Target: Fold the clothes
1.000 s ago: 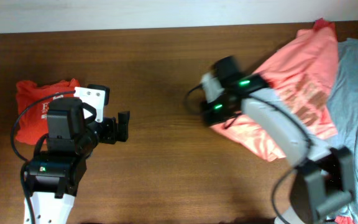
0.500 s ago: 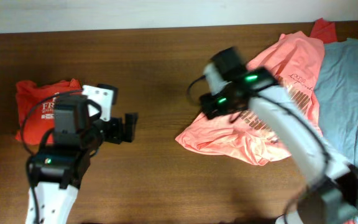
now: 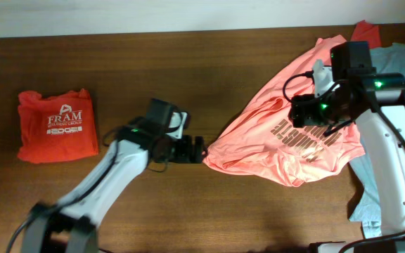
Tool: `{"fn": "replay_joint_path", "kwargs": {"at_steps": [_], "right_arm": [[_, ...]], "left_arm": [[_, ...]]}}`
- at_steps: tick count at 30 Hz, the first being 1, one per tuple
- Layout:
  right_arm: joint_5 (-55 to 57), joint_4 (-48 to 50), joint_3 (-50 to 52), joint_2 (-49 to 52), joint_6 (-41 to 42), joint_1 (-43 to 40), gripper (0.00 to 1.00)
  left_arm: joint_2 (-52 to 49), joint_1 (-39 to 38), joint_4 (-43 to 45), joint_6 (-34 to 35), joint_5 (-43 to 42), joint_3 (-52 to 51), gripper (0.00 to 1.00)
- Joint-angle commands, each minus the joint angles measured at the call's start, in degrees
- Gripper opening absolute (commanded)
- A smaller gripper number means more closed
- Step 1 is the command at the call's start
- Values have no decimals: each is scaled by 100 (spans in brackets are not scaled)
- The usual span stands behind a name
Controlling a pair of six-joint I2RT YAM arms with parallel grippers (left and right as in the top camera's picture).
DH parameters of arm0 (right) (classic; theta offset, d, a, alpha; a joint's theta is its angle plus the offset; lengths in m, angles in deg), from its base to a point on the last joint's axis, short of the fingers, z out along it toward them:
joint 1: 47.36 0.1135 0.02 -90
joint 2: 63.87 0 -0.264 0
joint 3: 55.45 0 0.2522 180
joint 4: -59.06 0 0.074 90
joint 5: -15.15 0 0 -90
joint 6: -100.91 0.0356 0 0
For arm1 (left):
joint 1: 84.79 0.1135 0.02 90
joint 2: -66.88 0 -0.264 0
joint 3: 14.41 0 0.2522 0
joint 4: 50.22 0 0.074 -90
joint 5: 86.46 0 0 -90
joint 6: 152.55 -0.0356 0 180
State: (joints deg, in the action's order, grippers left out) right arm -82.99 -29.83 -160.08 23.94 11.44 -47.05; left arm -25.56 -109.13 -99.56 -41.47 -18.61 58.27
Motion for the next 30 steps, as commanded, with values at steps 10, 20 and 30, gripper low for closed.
{"fn": "replay_joint_path", "kwargs": {"at_steps": [10, 20, 30], "right_arm": [[48, -17, -31, 4, -125, -39, 78], [48, -17, -31, 4, -168, -39, 77], [52, -96, -31, 4, -184, -39, 77]], "left_arm": [[-1220, -723, 1521, 1582, -415, 107, 93], [-1427, -979, 1580, 1668, 177, 107, 42], [-1239, 144, 1235, 999, 1674, 245, 1]]}}
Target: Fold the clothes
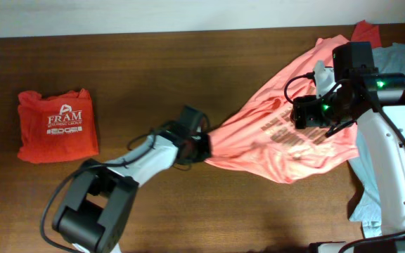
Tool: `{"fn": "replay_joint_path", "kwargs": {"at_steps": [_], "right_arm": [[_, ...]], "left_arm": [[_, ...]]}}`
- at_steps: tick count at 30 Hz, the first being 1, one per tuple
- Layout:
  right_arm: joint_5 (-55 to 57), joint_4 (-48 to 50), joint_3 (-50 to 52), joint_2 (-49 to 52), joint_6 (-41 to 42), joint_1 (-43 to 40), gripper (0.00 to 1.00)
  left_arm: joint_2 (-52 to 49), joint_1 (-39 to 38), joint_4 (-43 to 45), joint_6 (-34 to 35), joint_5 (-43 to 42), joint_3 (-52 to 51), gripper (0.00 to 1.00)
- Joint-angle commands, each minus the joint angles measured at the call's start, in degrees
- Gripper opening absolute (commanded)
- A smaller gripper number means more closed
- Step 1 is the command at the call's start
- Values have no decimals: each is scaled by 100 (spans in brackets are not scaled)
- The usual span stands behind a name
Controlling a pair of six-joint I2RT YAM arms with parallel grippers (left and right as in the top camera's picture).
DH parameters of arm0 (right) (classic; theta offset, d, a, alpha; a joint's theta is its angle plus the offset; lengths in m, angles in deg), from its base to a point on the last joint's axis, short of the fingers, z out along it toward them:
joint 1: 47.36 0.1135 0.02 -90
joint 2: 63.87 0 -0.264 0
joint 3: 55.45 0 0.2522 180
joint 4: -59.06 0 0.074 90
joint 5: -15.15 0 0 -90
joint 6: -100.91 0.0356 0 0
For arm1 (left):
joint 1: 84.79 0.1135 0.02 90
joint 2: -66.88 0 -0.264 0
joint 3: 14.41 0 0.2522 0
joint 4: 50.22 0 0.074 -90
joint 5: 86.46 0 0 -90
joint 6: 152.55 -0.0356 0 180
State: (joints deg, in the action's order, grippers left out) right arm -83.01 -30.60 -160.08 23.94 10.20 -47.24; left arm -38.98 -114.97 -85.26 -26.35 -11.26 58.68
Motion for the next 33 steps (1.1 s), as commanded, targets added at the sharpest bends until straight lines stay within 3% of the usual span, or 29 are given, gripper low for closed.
{"fn": "replay_joint_path", "kwargs": {"at_steps": [1, 6, 7, 8, 10, 11, 16, 21, 24, 31, 33], "right_arm": [[55, -20, -31, 4, -59, -20, 77], [52, -37, -31, 4, -59, -20, 77], [52, -46, -31, 4, -59, -20, 77], [52, -46, -31, 4, -59, -20, 77], [52, -42, -31, 4, -59, -20, 77], [52, -39, -31, 4, -59, -20, 77], [55, -20, -31, 4, -59, -20, 77], [96, -22, -31, 4, -59, -20, 77], [96, -26, -31, 4, -59, -20, 77], [94, -42, -31, 4, -59, -20, 77], [94, -42, -31, 4, -59, -20, 77]], "left_arm": [[153, 979, -267, -669, 1067, 275, 1], [240, 2800, -389, -1040, 1040, 1156, 1], [240, 3069, -398, -1040, 809, 1325, 14], [240, 3338, -463, -1043, 437, 1519, 58], [240, 3650, -726, -1047, -162, 1768, 95], [240, 3803, -1043, -1091, -546, 1919, 99], [245, 3657, -2240, -1613, -887, 2000, 99], [238, 2859, -2903, -1834, -267, 1976, 99], [234, 2282, -2924, -1827, 435, 1845, 95], [33, 1628, -2404, -1384, 1012, 1427, 91], [-120, 1617, -2127, -1373, 1038, 1410, 81]]}}
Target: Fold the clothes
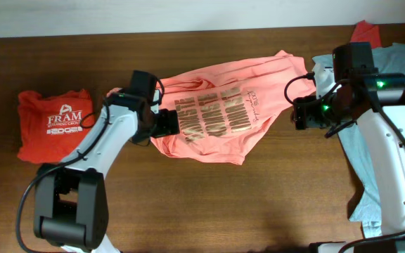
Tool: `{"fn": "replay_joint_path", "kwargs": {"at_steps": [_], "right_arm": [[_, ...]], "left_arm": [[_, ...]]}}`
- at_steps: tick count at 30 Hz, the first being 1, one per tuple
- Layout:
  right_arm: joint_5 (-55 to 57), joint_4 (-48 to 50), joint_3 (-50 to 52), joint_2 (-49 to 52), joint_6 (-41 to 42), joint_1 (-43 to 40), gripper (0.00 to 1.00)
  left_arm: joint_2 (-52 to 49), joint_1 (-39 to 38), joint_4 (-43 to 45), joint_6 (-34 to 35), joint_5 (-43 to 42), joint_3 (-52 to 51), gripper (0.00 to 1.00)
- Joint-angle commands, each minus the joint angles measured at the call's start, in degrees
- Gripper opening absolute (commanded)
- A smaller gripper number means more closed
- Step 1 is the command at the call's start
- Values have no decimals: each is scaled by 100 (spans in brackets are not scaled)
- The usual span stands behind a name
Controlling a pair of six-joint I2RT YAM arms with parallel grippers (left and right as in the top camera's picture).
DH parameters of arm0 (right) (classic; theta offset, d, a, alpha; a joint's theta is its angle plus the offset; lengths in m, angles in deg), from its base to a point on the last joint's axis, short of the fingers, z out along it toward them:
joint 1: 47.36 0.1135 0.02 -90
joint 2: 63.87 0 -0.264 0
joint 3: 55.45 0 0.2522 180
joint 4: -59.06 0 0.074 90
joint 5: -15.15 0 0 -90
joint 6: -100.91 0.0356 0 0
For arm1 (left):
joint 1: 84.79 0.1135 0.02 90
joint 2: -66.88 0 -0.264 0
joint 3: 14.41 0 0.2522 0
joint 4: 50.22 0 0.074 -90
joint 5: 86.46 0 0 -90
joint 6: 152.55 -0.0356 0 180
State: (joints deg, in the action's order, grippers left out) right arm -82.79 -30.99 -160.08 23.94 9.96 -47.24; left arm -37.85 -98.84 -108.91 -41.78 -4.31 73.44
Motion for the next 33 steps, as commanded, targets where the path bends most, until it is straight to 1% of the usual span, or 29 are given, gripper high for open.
{"fn": "replay_joint_path", "kwargs": {"at_steps": [1, 3, 5, 6, 11, 12, 13, 15, 19, 20, 22, 24, 26, 29, 33], "right_arm": [[72, 0, -31, 4, -35, -20, 77], [72, 0, -31, 4, -35, -20, 77], [74, -2, -31, 4, -35, -20, 77], [74, 0, -31, 4, -35, -20, 77], [74, 0, -31, 4, -35, -20, 77], [74, 0, -31, 4, -35, -20, 77], [74, 2, -31, 4, -35, -20, 77], [81, 2, -31, 4, -37, -20, 77], [116, 2, -31, 4, -42, -20, 77], [116, 2, -31, 4, -42, -20, 77], [116, 2, -31, 4, -42, -20, 77], [116, 0, -31, 4, -39, -20, 77], [116, 0, -31, 4, -37, -20, 77], [116, 7, -31, 15, -37, -20, 77], [116, 46, 70, 140, -39, -20, 77]], "left_arm": [[-282, 4, 326, 170, 343, -66, 77], [-398, 4, 507, 166, 361, -66, 58], [-490, 4, 535, 168, 522, -66, 34], [-505, 4, 522, 166, 538, -66, 30], [-520, 4, 393, 144, 579, -66, 29], [-520, 7, 365, 142, 581, -66, 18], [-518, 17, 286, 144, 601, -63, 0], [-474, 55, 111, 144, 656, -44, 0], [-63, 431, -892, 173, 1335, -15, 0], [96, 614, -1283, 173, 1683, -15, 0], [297, 973, -1792, 216, 2245, -15, 0], [420, 1530, -2079, 212, 2566, -15, 0], [426, 1856, -2090, 208, 2503, -15, 0], [426, 2221, -2068, 168, 2146, -15, 0], [426, 2295, -2046, 57, 2094, -17, 0]]}}
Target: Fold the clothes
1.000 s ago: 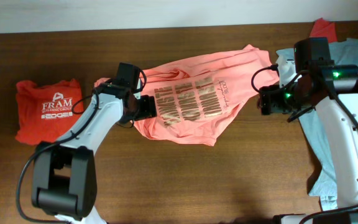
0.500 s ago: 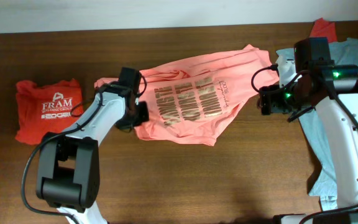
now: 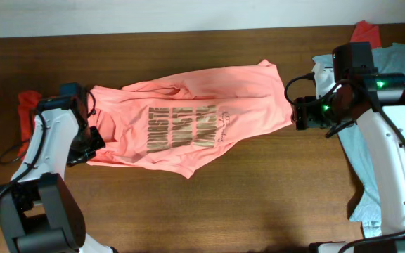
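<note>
A coral T-shirt with gold lettering is stretched sideways over the middle of the table, print facing up. My left gripper is shut on its left end. At the shirt's right end, my right gripper pinches the fabric. The cloth runs taut from one gripper to the other, with its lower hem sagging toward the front. A folded red shirt lies at the far left, mostly hidden under my left arm and the coral shirt.
A heap of unfolded clothes sits at the right edge under my right arm: pale grey-blue garments and a red piece. The table's back edge meets a white wall.
My left gripper has moved farther left with the shirt's end, now next to the folded red shirt. The coral shirt is spread wider and flatter. The right gripper has stayed in place.
The coral shirt was bunched at the right, held by the right gripper, with the left gripper at its left tip. Then the left gripper was shut on that tip. After that the shirt was at table centre, and now it spans from left to right.
</note>
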Tool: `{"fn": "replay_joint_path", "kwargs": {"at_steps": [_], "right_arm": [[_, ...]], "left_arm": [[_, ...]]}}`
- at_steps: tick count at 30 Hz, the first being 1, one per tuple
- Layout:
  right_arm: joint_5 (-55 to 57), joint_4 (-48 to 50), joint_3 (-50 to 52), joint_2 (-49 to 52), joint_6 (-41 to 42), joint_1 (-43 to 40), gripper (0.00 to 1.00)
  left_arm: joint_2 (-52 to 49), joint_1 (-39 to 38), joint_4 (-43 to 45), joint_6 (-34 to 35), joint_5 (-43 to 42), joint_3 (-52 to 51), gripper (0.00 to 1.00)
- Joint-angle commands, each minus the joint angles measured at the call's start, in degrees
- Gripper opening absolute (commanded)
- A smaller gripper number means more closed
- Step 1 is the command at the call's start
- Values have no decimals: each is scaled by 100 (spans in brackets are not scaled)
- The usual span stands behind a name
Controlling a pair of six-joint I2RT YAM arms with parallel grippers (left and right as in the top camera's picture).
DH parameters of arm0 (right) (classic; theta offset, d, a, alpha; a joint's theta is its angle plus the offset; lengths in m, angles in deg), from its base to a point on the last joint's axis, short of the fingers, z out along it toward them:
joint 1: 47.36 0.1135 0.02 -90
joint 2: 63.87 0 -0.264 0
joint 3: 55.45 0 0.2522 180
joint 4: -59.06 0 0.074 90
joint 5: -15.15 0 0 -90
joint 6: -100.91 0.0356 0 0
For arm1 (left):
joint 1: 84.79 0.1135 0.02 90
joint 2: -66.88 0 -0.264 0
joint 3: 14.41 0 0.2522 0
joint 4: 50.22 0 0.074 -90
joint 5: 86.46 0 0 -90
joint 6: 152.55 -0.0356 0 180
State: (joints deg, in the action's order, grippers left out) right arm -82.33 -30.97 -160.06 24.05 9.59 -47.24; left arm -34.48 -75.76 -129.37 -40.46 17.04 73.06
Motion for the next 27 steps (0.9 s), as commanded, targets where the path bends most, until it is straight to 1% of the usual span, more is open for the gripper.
{"fn": "replay_joint_path", "kwargs": {"at_steps": [1, 5, 8, 9, 10, 13, 17, 20, 22, 25, 27], "right_arm": [[72, 66, 109, 162, -2, -20, 77], [70, 455, 413, 535, 0, -20, 77], [68, 1110, 654, 933, 0, -20, 77], [68, 1239, 671, 1023, 0, -20, 75], [26, 1510, 680, 1285, 2, -20, 71], [-153, 1961, 680, 1821, 2, -13, 70], [-203, 2439, 680, 2481, 4, -13, 78], [-597, 2743, 680, 2855, 4, -13, 84], [-992, 2957, 680, 3067, 2, -7, 91], [-1340, 3222, 680, 3303, 4, 57, 96], [-1447, 3362, 680, 3440, 4, 138, 98]], "left_arm": [[90, -13, 0, -74, -44, 20, 0], [90, -13, 17, -72, -46, 20, 0], [90, -13, 22, -72, -66, 20, 0], [90, -13, 22, -72, -66, 20, 0], [90, -13, 22, -72, -66, 20, 0], [90, -13, 22, -72, -66, 20, 0], [90, -13, 22, -72, -66, 20, 0], [90, -13, 39, -72, -66, 20, 0], [90, -13, 48, -72, -66, 20, 0], [90, -13, 48, -72, -66, 20, 0], [90, -13, 44, -72, -66, 20, 0]]}}
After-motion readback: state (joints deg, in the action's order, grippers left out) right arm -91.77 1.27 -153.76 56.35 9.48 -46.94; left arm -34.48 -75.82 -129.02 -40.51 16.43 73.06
